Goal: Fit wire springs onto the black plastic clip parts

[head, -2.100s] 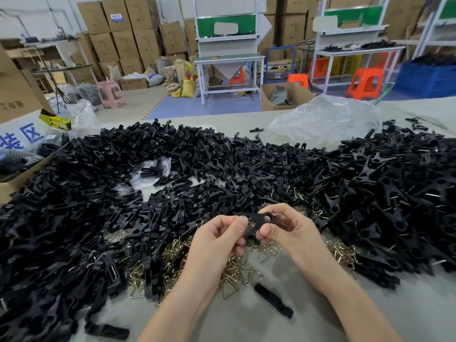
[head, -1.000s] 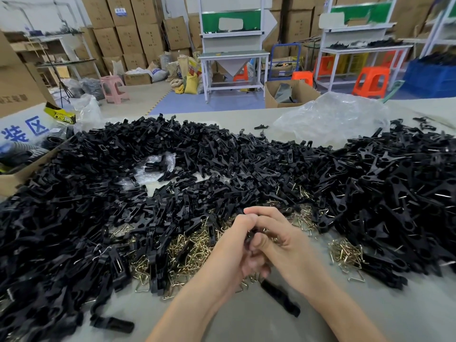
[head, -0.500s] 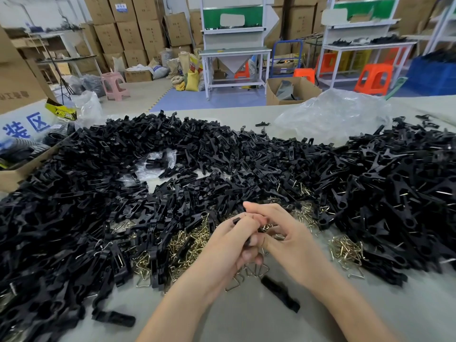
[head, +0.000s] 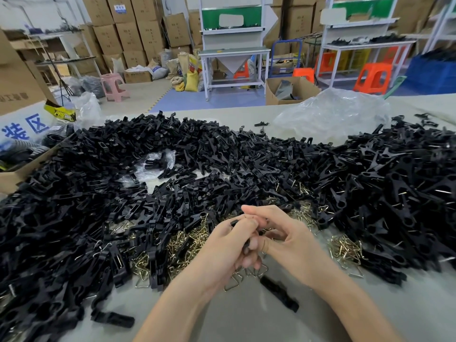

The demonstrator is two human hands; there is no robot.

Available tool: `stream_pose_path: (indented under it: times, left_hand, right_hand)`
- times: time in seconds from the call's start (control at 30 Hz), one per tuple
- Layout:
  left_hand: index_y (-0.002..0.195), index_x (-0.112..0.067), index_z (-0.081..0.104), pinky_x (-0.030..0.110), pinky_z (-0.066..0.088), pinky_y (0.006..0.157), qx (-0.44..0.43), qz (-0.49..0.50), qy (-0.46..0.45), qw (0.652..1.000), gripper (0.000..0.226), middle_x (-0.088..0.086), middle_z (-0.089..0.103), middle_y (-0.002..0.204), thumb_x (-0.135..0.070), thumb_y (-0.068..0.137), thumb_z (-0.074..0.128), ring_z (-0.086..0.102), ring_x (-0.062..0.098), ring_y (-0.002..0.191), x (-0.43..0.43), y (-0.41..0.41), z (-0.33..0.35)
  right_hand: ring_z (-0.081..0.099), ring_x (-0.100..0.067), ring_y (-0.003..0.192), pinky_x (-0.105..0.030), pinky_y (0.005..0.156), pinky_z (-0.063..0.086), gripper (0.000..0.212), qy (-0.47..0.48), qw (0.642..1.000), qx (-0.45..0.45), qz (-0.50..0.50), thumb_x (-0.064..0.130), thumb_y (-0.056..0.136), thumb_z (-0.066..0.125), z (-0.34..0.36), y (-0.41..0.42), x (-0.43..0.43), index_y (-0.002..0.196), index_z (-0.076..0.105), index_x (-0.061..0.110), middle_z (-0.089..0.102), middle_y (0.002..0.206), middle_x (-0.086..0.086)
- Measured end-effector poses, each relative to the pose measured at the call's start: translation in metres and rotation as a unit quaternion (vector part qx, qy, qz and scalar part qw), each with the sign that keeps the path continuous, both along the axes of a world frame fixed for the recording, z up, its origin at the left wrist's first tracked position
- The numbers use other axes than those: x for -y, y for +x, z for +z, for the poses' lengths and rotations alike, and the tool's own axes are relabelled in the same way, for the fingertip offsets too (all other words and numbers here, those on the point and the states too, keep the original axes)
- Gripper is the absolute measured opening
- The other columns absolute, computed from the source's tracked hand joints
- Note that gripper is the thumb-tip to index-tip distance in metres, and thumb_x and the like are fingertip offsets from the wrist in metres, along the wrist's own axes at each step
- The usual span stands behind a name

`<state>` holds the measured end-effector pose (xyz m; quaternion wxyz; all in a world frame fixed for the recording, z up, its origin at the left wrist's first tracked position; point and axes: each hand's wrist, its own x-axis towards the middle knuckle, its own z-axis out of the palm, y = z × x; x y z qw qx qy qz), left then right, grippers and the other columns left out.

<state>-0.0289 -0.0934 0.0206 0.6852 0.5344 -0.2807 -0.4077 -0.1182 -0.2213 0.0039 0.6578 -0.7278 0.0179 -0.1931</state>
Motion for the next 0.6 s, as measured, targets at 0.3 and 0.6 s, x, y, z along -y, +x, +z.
stream_pose_path:
  times: [0.3, 0.6]
  left_hand:
    - [0.081, -0.009, 0.068, 0.038, 0.049, 0.064, 0.07, 0.003, 0.047, 0.996, 0.045, 0.004, 0.049, 0.057, -0.051, 0.084, 0.054, 0.05, 0.019, 0.047, -0.001, -0.002, -0.001]
    - [0.072, -0.012, 0.059, 0.028, 0.047, 0.053, 0.018, -0.015, 0.013, 1.0, 0.032, -0.005, 0.031, 0.048, -0.043, 0.08, 0.059, 0.027, 0.011, 0.039, -0.002, -0.006, 0.007]
  right_hand:
    - [0.07, -0.034, 0.062, -0.043, 0.058, 0.057, 0.032, 0.054, 0.998, -0.019, 0.012, 0.021, 0.079, 0.077, 0.009, -0.004, -0.005, 0.111, 0.074, 0.022, 0.07, 0.103, 0.006]
    - [0.07, -0.021, 0.086, -0.032, 0.063, 0.06, 0.038, 0.05, 0.999, 0.0, 0.01, 0.04, 0.066, 0.082, 0.016, -0.005, -0.007, 0.103, 0.077, 0.031, 0.068, 0.111, -0.012]
